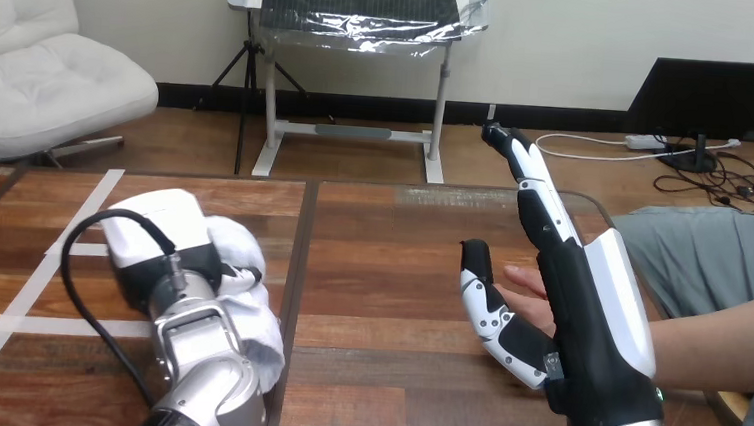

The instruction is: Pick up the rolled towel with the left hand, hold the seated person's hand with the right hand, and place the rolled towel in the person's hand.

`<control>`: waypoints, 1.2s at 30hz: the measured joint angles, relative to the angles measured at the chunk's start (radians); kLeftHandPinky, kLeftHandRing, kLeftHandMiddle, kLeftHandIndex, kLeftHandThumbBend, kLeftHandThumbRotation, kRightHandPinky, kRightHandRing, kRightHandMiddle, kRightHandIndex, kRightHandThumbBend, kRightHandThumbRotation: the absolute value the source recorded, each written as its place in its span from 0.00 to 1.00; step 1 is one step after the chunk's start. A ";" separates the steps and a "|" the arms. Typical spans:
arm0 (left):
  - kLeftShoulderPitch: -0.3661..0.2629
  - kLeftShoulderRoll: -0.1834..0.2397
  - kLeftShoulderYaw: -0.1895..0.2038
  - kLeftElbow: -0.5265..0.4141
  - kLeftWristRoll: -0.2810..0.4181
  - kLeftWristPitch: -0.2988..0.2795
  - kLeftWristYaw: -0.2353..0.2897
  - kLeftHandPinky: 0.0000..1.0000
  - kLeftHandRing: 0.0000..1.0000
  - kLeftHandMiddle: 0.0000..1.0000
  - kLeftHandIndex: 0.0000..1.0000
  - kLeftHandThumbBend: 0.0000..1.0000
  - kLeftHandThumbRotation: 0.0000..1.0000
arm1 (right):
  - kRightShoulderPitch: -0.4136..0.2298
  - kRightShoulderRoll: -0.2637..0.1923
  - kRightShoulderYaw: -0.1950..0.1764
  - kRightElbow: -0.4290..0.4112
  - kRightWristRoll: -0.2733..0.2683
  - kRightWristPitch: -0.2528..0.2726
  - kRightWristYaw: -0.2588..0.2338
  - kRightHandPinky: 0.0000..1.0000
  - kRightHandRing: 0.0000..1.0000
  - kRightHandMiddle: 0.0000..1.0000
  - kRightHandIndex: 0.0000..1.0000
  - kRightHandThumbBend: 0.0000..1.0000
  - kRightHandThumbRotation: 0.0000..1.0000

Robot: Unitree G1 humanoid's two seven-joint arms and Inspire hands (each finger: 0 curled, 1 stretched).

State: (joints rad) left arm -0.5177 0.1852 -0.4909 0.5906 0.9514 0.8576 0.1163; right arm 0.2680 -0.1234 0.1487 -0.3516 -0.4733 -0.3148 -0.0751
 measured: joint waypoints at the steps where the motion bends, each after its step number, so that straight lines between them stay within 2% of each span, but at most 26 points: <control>1: 0.000 -0.002 0.000 0.000 -0.002 -0.001 0.003 0.10 0.16 0.25 0.54 0.67 0.01 | 0.000 0.000 0.000 0.000 0.000 0.000 0.000 1.00 1.00 1.00 0.95 0.00 0.00; 15: 0.003 -0.031 -0.002 -0.008 -0.041 -0.029 0.067 0.11 0.17 0.26 0.52 0.69 0.00 | 0.003 0.000 0.000 -0.016 0.005 0.009 0.007 1.00 1.00 1.00 0.95 0.00 0.00; 23: 0.012 -0.041 0.001 -0.009 -0.061 -0.050 0.111 0.12 0.17 0.26 0.51 0.71 0.03 | 0.004 0.000 0.000 -0.022 0.004 0.009 0.007 1.00 1.00 1.00 0.96 0.00 0.00; 36: 0.062 -0.034 0.043 -0.029 -0.112 -0.145 0.218 0.13 0.18 0.28 0.51 0.69 0.05 | 0.004 0.000 0.000 -0.025 0.004 0.009 0.007 1.00 1.00 1.00 0.96 0.00 0.00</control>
State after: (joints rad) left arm -0.4553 0.1511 -0.4476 0.5616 0.8394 0.7122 0.3340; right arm 0.2719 -0.1234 0.1488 -0.3770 -0.4690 -0.3056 -0.0678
